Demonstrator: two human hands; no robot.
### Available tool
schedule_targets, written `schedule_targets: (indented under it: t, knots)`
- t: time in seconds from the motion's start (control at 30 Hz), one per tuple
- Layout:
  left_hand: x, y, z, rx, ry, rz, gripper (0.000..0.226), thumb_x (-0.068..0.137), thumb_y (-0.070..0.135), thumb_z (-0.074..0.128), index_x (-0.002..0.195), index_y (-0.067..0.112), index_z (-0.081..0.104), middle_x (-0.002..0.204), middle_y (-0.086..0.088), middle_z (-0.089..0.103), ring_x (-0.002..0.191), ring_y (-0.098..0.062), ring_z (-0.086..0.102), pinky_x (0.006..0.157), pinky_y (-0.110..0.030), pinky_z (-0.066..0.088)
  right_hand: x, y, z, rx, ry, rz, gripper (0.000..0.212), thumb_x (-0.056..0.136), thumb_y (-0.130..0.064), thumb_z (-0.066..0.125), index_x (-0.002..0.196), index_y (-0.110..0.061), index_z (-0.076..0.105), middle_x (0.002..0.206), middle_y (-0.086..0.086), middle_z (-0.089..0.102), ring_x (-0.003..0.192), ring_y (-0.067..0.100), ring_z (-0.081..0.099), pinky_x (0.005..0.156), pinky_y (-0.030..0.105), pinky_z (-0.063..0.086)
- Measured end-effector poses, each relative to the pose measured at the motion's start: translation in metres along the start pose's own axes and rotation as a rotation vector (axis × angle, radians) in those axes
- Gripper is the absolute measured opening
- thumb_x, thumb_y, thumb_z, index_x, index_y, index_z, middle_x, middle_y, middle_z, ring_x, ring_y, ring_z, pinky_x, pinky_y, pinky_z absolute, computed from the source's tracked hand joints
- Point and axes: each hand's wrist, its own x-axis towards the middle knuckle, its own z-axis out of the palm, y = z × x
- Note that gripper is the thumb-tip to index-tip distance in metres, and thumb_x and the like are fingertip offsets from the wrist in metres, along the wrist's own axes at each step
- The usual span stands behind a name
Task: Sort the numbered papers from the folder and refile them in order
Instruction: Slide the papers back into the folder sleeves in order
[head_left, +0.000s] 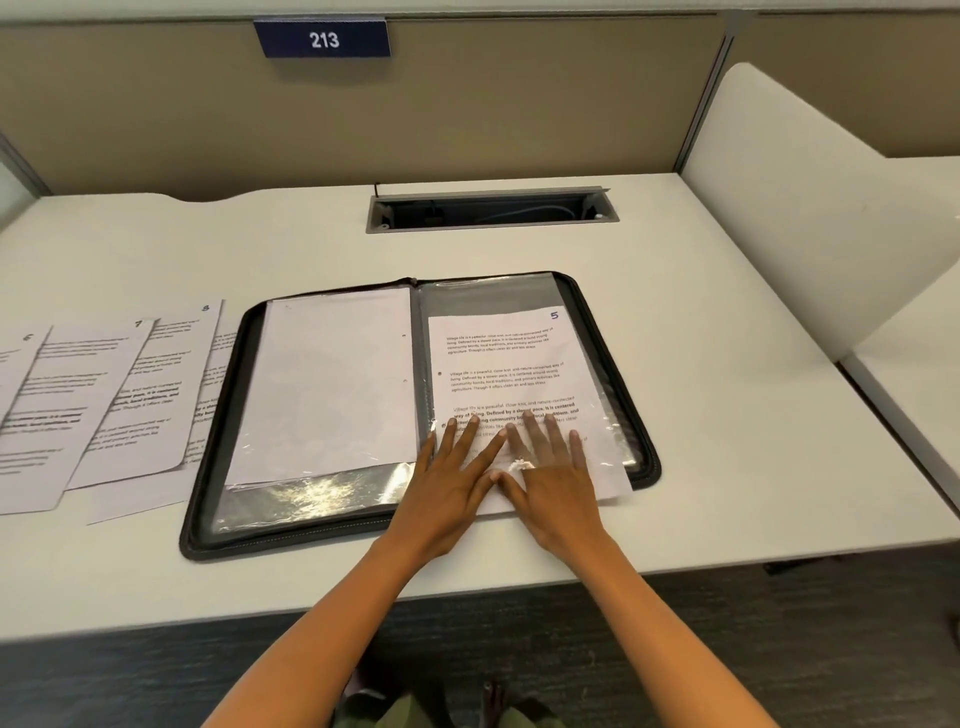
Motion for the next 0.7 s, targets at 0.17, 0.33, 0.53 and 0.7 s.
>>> schedule_targets:
  t: [0.17, 0.33, 0.53, 0.7]
  knots:
    - [-0.001, 0.000, 0.000, -0.001, -0.011, -0.003, 0.062, 0.082, 0.066, -0.016, 0.141, 0.046, -0.013, 0.156, 0.006, -0.012, 0.143, -0.015, -0.019, 0.115, -0.034, -0.015, -0.007, -0.008, -0.009, 0.060, 0.116, -0.008, 0.076, 0.097, -0.057, 0.006, 0.133, -0.011, 0.055, 0.140, 0.015, 0.049, 0.133, 0.033, 0.042, 0.112, 0.047, 0.026]
    - [0.000, -0.001, 0.002, 0.021, -0.012, -0.004, 0.065, 0.081, 0.066, -0.020, 0.142, 0.046, -0.012, 0.157, 0.005, -0.013, 0.142, -0.015, -0.022, 0.115, -0.035, -0.016, -0.037, -0.013, -0.002, 0.014, 0.190, -0.008, 0.059, 0.100, -0.046, 0.021, 0.121, -0.011, 0.064, 0.128, 0.012, 0.060, 0.123, 0.031, 0.053, 0.108, 0.045, 0.029]
    - [-0.001, -0.001, 0.002, 0.022, -0.020, -0.001, 0.067, 0.081, 0.066, -0.022, 0.143, 0.044, -0.012, 0.157, 0.003, -0.012, 0.143, -0.017, -0.020, 0.115, -0.035, -0.017, -0.009, -0.008, -0.004, 0.010, 0.022, 0.014, 0.074, 0.096, -0.056, 0.000, 0.144, -0.015, 0.039, 0.152, 0.008, 0.034, 0.142, 0.028, 0.028, 0.115, 0.047, 0.017]
    - [0.000, 0.001, 0.000, 0.034, -0.034, -0.008, 0.068, 0.077, 0.066, -0.027, 0.140, 0.044, -0.016, 0.157, 0.003, -0.012, 0.143, -0.017, -0.020, 0.115, -0.035, -0.016, 0.013, -0.006, -0.001, -0.027, -0.004, -0.017, 0.079, 0.084, -0.054, -0.004, 0.151, -0.016, 0.016, 0.159, 0.006, 0.010, 0.147, 0.027, 0.006, 0.116, 0.046, -0.003]
